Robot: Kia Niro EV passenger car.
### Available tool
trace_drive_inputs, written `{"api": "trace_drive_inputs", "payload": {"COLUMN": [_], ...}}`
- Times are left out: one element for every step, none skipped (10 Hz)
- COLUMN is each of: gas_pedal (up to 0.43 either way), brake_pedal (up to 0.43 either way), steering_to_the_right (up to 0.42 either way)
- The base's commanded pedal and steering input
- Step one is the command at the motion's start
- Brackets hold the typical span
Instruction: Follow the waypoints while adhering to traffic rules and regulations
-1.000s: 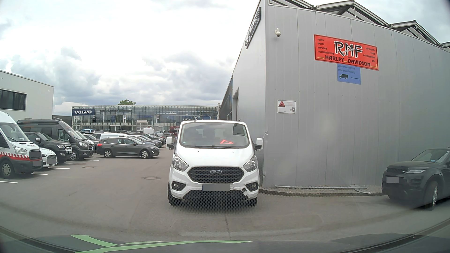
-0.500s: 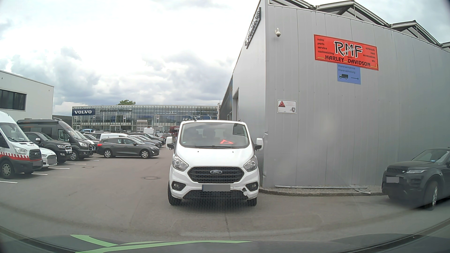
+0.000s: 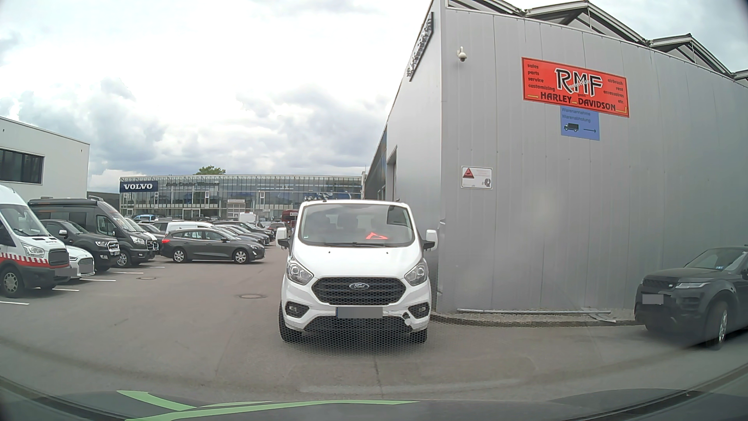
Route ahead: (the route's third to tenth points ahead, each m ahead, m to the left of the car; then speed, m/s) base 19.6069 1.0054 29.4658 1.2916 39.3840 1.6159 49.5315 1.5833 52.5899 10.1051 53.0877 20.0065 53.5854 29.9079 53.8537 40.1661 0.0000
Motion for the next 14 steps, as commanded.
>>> {"api": "trace_drive_inputs", "payload": {"gas_pedal": [0.000, 0.000, 0.000, 0.000, 0.000, 0.000, 0.000, 0.000, 0.000, 0.000, 0.000, 0.000, 0.000, 0.000], "brake_pedal": [0.457, 0.463, 0.463, 0.463, 0.457, 0.463, 0.463, 0.457, 0.463, 0.463, 0.463, 0.463, 0.463, 0.463], "steering_to_the_right": [0.006, 0.006, 0.006, 0.006, 0.006, 0.006, 0.006, 0.006, 0.005, 0.006, 0.006, 0.005, 0.005, 0.006]}}
